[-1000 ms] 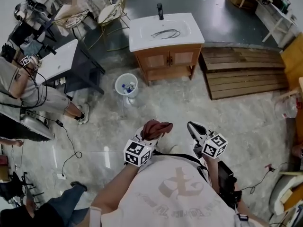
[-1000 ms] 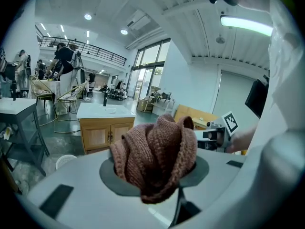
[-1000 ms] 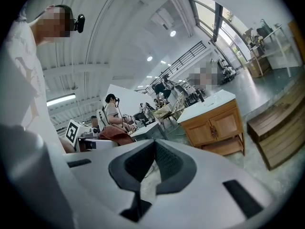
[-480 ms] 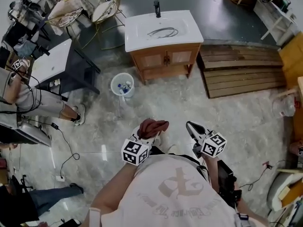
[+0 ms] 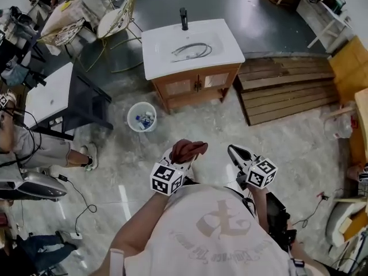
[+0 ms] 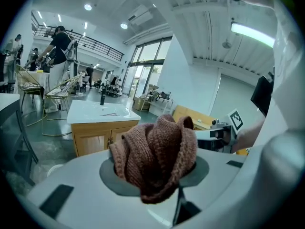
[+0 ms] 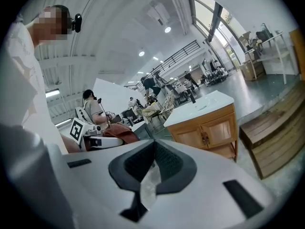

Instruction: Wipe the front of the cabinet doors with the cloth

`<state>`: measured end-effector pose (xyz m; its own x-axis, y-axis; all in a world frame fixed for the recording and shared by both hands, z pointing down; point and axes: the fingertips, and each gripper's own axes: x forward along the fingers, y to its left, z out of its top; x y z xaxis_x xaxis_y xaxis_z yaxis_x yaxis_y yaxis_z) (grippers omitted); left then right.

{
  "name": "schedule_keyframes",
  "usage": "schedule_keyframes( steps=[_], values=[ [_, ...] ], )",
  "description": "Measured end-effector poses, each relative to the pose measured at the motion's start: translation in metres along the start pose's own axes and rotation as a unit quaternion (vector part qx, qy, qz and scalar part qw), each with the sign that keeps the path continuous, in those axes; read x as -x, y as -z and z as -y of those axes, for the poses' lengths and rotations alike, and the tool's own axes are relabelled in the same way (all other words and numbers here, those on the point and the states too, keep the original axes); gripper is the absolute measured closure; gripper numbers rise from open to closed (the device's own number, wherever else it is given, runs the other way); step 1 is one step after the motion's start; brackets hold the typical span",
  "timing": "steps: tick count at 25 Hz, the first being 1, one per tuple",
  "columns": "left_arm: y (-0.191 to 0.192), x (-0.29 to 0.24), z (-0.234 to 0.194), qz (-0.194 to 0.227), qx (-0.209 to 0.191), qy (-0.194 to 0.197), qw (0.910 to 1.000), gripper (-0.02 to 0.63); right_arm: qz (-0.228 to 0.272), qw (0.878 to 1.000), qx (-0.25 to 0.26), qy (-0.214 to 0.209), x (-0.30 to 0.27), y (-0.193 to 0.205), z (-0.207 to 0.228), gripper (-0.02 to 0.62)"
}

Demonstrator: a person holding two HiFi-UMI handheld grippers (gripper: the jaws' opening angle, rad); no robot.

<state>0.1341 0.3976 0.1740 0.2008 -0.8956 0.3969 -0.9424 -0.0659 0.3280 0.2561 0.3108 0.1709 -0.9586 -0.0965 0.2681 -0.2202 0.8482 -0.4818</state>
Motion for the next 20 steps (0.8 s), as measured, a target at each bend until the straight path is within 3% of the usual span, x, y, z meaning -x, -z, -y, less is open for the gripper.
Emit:
schedule_keyframes(
  steps=[8, 20],
  values=[
    [-0.014, -0.015, -0.068, -0.030, 0.003, 0.023, 0.9993, 0.440, 0.001, 0.999, 0.010, 0.032, -0.063, -0.024, 0.004, 0.581],
    [0.002, -0.034, -0.114, -0.069, 0.030, 0.023, 0.9969, 0.440, -0.020, 0.999, 0.000, 0.042, -0.112, -0.027, 0.027, 0.581]
  ],
)
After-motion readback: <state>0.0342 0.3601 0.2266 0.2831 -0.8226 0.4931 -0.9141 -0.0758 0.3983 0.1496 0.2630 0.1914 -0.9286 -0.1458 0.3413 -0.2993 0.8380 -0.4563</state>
